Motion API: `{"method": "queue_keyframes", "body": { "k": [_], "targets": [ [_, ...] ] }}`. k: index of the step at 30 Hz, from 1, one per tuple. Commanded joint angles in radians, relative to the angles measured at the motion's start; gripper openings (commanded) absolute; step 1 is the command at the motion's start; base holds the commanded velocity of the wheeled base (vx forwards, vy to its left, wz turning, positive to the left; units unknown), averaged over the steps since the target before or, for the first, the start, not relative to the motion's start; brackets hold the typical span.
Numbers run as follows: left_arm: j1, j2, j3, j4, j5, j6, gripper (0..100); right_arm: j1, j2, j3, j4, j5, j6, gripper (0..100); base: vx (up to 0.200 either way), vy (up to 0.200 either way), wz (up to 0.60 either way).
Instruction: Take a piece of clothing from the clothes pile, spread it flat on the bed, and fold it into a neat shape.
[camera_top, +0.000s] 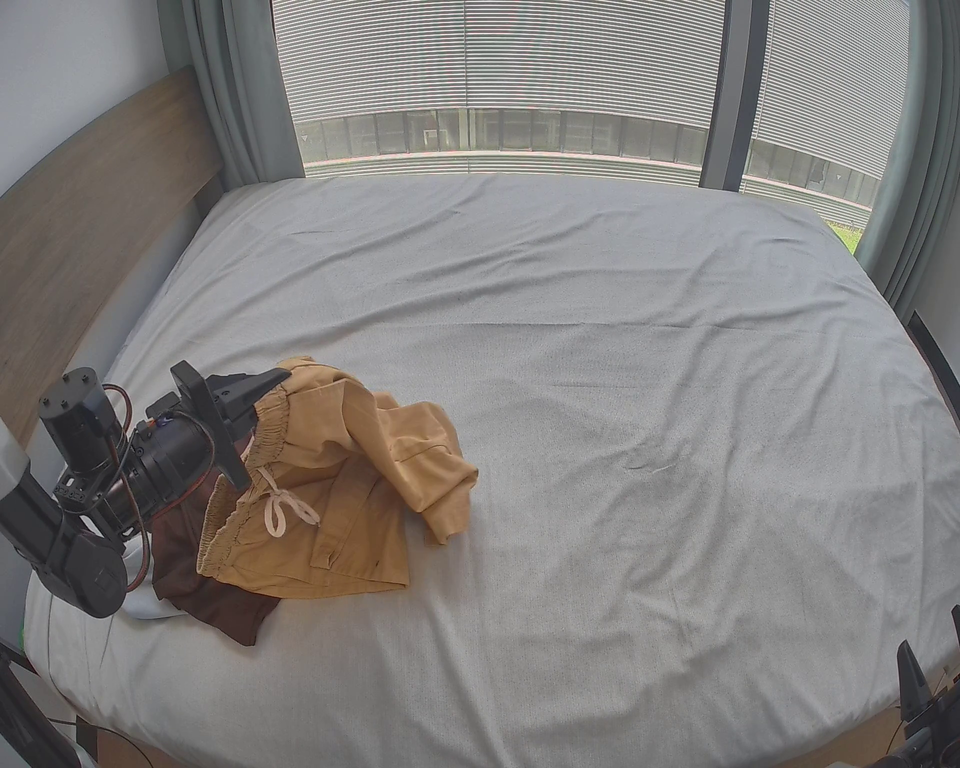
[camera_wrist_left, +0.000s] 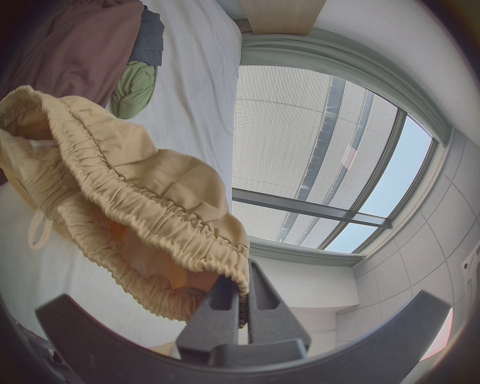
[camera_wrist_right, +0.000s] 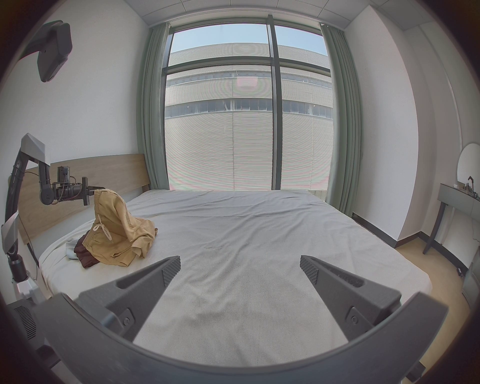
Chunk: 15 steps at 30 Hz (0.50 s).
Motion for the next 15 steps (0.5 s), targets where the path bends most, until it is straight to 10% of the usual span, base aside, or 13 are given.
{"method": "queue_keyframes", "body": {
  "k": [1,15],
  "targets": [
    [-0.008,-0.026,0.007,-0.022,0.0,-0.014,0,0.0,-0.005,0.018,0.0,0.0,0.0,100,0.0,0.0,0.0],
    [-0.097,-0.029,0.012,-0.094,-0.004,-0.092,0,0.0,-0.005,0.018,0.0,0.0,0.0,100,0.0,0.0,0.0]
  ]
}}
